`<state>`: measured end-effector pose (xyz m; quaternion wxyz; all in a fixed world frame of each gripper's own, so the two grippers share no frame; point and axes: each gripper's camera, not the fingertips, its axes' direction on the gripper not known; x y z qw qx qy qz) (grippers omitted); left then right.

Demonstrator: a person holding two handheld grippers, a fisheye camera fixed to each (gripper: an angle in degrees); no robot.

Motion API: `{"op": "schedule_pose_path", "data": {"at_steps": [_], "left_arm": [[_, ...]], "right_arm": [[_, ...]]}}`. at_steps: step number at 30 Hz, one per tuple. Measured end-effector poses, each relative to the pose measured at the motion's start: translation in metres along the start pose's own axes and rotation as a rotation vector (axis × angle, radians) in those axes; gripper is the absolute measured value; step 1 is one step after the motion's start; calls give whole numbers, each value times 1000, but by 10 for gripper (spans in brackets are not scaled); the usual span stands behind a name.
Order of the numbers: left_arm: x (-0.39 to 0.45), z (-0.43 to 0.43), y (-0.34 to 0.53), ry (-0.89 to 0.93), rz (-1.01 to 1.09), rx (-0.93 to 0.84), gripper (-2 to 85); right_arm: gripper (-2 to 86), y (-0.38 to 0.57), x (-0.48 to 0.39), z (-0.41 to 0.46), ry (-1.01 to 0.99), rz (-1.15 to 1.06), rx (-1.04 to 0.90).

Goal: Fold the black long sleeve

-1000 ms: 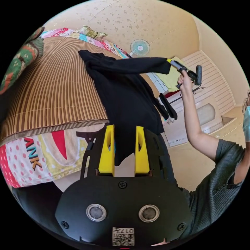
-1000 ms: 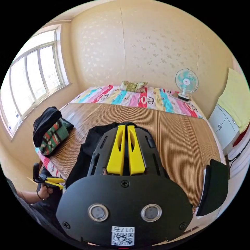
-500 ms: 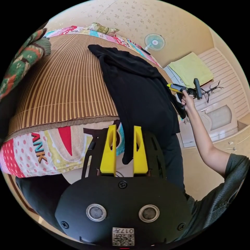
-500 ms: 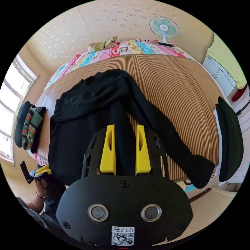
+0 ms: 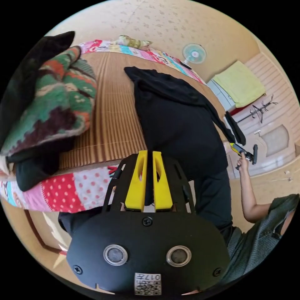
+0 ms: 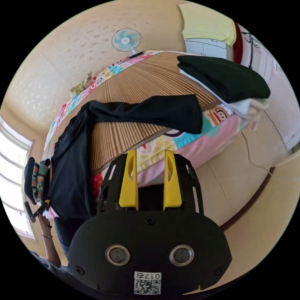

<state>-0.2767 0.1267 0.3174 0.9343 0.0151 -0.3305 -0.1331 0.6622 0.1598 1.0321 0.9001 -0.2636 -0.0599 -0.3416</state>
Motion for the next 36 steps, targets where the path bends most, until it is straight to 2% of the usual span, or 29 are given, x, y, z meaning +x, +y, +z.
{"op": "schedule_pose_path", "data": {"at_steps": [3,5,7,9,10,11,12,13,14,15,16,17,18,19,20,21,22,24,26,29,32,36], "left_arm": [[4,-18,24,-84,-10,49,48],[9,-30,36,-66,-6,96,51],[12,-37,43,-13,3,121,51],[13,-38,42,9,0,110,50],[13,-40,42,16,-3,104,48],[14,-41,42,19,-2,105,47],[16,-44,42,28,8,111,42],[18,-47,43,32,20,120,37],[20,-49,43,31,25,125,33],[23,-50,45,24,32,132,25],[27,-51,46,17,38,139,22],[28,-50,47,16,41,142,21],[32,-49,48,20,46,148,20],[35,-46,50,32,48,150,21],[36,-44,51,40,48,149,21],[38,-41,52,54,50,145,24],[40,-38,53,66,53,137,28],[43,-36,55,69,59,131,34],[45,-35,57,63,68,126,38],[44,-35,55,63,77,113,49],[39,-40,52,86,73,117,60],[30,-51,58,72,52,137,66]], "right_arm": [[151,-11,44,-13,61,125,119],[150,-25,65,-12,53,168,157],[128,-48,81,1,-37,134,104],[67,-84,94,29,-152,121,-106],[54,-91,95,27,-198,117,-123],[47,-101,94,10,-366,61,-80],[41,-108,99,-14,-656,7,18],[38,-111,106,-25,-833,-5,79],[35,-114,127,-37,-1092,61,180],[33,-112,152,-38,-1193,226,228],[33,-110,165,-37,-1194,312,239],[32,-104,189,-36,-1103,430,267],[31,-99,210,-38,-902,495,289],[31,-95,220,-39,-782,524,288],[33,-85,236,-37,-556,594,282],[34,-71,249,-30,-454,645,286],[35,-64,255,-26,-471,641,301],[59,-32,268,-2,-625,675,342],[95,-17,268,20,-669,722,305],[105,-16,249,43,-713,642,289],[110,-38,228,55,-631,594,255],[96,-70,214,59,-551,648,270]]}}
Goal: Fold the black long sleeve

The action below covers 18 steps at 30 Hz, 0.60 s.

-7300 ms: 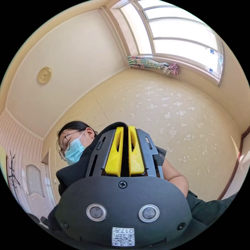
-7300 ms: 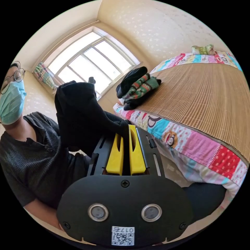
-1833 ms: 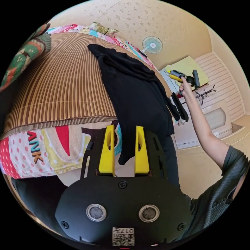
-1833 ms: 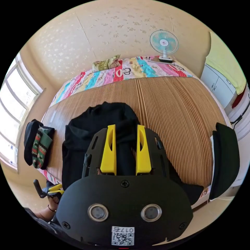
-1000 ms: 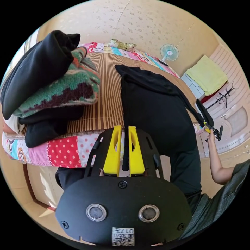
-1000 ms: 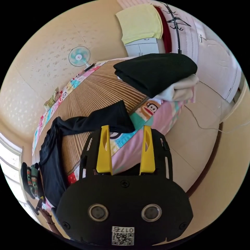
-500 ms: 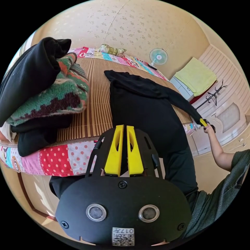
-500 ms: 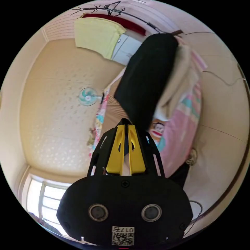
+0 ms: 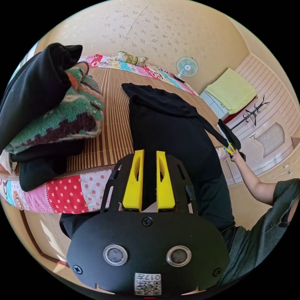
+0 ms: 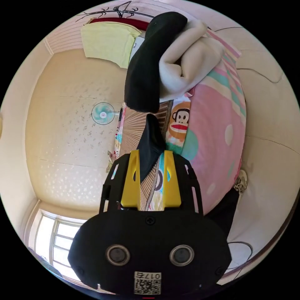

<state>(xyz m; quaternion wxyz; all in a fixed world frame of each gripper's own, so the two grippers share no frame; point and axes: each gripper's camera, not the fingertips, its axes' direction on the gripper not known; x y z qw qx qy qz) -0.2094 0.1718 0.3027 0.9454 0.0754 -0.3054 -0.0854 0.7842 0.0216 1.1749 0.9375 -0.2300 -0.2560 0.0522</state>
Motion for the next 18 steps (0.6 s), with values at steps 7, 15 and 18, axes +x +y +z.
{"op": "schedule_pose_path", "data": {"at_steps": [7,15,18], "left_arm": [[-27,-15,21,-23,-47,15,67],[-45,-21,31,60,-80,29,83],[-47,-12,36,38,-64,-14,88]], "right_arm": [[60,-4,-74,28,369,63,17],[40,81,-177,87,-20,-154,123],[45,146,-271,143,-250,-429,-84]]}}
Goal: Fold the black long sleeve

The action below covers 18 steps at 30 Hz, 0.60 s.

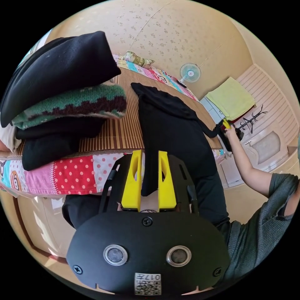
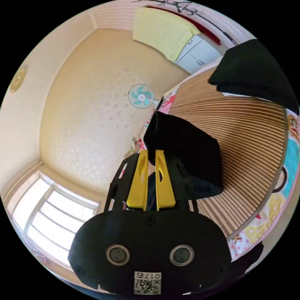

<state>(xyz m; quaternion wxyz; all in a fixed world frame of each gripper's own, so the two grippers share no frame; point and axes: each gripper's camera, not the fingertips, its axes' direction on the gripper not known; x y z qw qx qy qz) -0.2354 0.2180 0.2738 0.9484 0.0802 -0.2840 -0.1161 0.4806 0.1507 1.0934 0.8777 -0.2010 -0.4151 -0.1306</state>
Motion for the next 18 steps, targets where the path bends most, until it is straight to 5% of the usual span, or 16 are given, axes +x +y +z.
{"op": "schedule_pose_path", "data": {"at_steps": [7,10,18], "left_arm": [[-25,44,6,13,-55,-125,145],[-34,62,3,33,-47,-197,168],[-63,109,-22,108,20,-344,175]], "right_arm": [[101,110,-203,149,-503,-457,-578],[114,143,-216,156,-388,-518,-668],[159,200,-102,61,343,-606,-848]]}}
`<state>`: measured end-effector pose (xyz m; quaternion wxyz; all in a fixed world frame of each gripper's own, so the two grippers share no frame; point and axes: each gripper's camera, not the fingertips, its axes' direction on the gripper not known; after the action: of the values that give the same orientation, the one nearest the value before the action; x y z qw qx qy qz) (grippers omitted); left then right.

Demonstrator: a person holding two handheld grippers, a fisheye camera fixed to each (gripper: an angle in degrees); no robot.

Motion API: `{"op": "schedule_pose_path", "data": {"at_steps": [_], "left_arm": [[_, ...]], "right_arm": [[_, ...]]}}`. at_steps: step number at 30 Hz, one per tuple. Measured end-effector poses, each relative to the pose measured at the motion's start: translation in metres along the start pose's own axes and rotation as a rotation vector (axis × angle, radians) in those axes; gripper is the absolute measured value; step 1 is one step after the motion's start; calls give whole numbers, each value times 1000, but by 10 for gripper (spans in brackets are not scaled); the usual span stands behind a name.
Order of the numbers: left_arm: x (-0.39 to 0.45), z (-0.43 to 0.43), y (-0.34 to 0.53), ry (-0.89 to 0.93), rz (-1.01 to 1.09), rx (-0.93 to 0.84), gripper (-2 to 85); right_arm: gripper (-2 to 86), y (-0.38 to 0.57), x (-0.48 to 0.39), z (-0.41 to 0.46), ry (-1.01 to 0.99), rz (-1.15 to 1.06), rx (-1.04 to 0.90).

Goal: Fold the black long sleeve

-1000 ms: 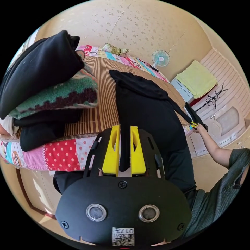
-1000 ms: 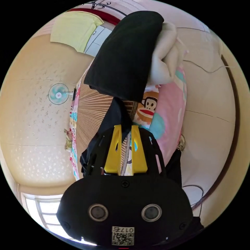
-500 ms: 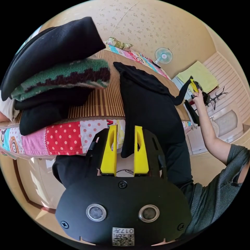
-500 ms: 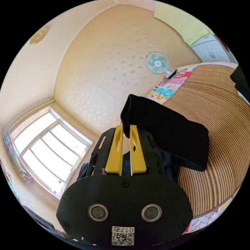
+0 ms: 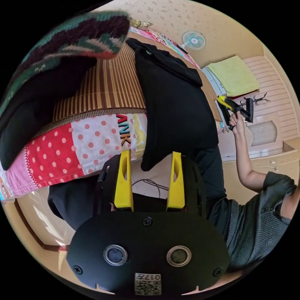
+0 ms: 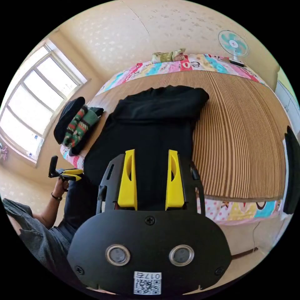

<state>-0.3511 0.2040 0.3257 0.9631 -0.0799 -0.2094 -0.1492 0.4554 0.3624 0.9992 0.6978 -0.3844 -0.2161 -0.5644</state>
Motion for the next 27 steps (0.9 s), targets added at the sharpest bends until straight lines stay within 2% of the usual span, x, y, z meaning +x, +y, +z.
{"op": "schedule_pose_path", "data": {"at_steps": [3,7,9,12,14,17,18,20,22,24,27], "left_arm": [[-9,5,-16,-1,16,-51,171],[-16,14,-21,-6,30,-87,168],[-19,25,-21,0,33,-116,163],[-36,53,-20,57,-4,-182,129],[-54,60,-17,101,-47,-166,105],[-85,56,-11,179,-83,-140,44],[-98,55,-8,259,-75,-144,41],[-113,55,-5,497,-7,-150,37],[-129,43,1,881,89,-79,33],[-130,25,4,1067,196,-6,31],[-118,-7,6,1269,406,125,33]], "right_arm": [[176,58,26,7,42,118,-111],[178,104,34,13,-44,173,-161],[172,114,27,16,-104,131,-162],[149,113,21,14,-23,73,-163],[120,109,17,15,-26,-10,-207],[54,110,9,16,-190,-208,-340],[46,114,10,10,-218,-258,-339],[37,119,19,-11,-320,-292,-254],[31,124,41,-43,-592,-305,-111],[26,139,86,-90,-996,-340,213],[22,162,136,-123,-1280,-378,578]]}}
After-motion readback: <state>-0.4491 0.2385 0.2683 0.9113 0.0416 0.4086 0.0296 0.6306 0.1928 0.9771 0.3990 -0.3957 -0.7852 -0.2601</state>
